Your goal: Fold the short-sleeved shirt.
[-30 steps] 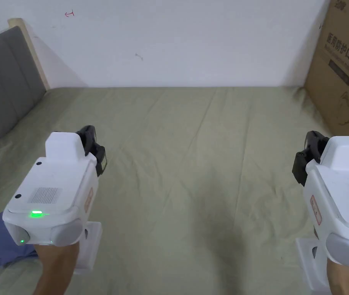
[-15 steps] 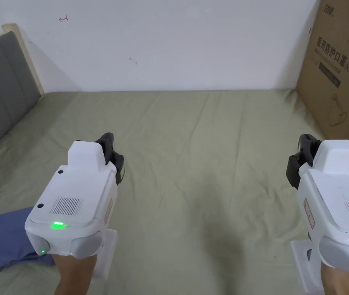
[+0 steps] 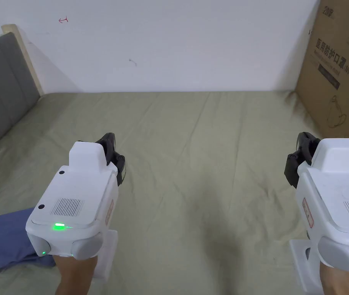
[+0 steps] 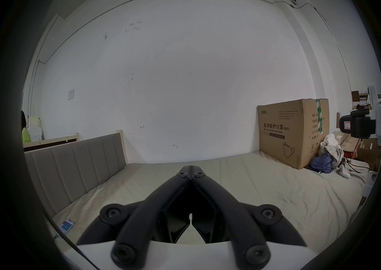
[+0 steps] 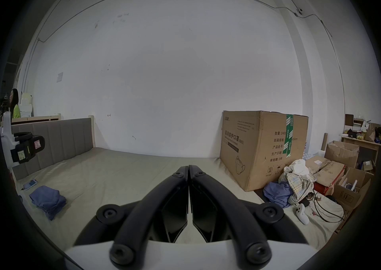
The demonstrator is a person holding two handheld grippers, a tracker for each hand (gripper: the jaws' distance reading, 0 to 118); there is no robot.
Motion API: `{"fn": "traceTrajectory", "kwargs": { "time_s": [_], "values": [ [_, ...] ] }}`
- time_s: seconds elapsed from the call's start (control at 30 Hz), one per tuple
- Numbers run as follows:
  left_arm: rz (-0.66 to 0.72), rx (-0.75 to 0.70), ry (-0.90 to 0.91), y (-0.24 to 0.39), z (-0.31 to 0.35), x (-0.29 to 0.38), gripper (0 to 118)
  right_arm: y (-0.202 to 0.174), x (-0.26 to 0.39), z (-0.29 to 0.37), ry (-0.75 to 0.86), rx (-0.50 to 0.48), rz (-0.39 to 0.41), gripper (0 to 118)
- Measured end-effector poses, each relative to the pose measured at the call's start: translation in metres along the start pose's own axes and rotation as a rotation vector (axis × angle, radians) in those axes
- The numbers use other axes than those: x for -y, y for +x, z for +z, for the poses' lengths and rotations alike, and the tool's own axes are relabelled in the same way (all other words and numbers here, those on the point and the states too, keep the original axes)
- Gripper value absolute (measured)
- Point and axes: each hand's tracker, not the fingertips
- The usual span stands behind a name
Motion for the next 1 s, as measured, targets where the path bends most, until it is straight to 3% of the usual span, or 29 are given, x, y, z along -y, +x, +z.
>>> {"fn": "traceTrajectory", "kwargs": {
  "time_s": [1.0],
  "values": [
    [0.011, 0.000, -0.003, -0.0014, 0.0026, -0.0003, 0, -0.0019, -0.0037, 0.0029, 0.008, -0.011, 0.015, 0]
  ]
}}
